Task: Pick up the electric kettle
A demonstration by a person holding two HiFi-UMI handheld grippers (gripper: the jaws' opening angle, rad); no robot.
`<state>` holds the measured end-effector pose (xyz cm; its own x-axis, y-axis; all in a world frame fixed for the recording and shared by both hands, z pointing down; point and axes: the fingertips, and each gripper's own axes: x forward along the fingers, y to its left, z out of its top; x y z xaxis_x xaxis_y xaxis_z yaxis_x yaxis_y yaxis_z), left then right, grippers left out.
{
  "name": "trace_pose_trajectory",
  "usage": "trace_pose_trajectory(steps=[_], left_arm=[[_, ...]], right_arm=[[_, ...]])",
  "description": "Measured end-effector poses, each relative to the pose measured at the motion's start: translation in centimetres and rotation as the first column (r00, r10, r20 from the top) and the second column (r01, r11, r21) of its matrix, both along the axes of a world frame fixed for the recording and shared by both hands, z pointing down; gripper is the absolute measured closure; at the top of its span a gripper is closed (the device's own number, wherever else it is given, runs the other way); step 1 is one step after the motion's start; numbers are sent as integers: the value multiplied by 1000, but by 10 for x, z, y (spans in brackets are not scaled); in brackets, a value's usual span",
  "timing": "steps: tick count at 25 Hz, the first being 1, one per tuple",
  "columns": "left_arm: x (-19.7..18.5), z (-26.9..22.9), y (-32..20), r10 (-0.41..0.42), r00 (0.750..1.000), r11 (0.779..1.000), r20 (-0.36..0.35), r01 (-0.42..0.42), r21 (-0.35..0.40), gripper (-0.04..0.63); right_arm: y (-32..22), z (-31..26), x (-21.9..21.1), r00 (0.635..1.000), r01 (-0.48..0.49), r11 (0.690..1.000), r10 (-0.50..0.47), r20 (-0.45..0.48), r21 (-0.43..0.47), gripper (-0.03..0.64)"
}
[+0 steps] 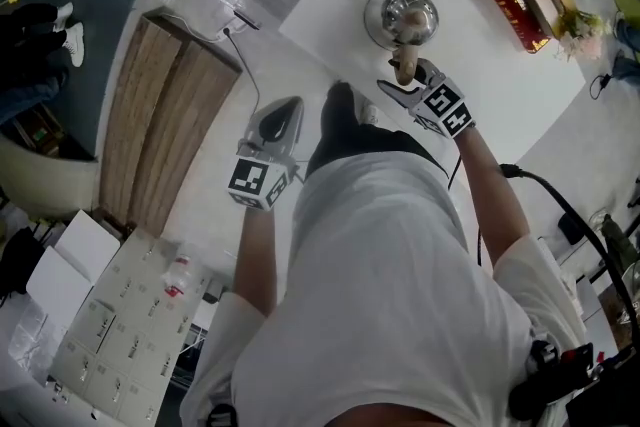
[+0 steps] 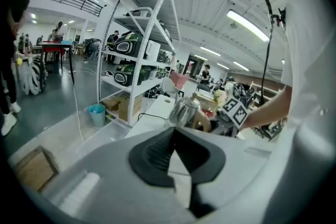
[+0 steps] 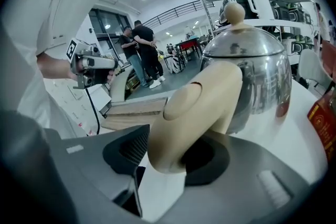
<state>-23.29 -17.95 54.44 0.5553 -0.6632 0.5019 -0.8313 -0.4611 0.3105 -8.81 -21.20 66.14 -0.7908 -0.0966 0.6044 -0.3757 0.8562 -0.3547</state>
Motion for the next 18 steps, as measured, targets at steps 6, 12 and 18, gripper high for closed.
trace_pose_trajectory(steps=[6,12,18], left_arm=[[-1,2,-2,4,1000,1000,-3,-4,-8,594],[-3,-4,-7,8,1000,1000,-4,-8,6,594],[-4,-9,-7,14,1000,1000,-2,-14,16,594]], right_arm=[[-5,3,-3,1000,-5,999,6,-22,45,480],[-7,-4,-9,1000,-16,997,17,-13,74,492],[-18,-19,-16,997,-61,996,58,57,58,494]])
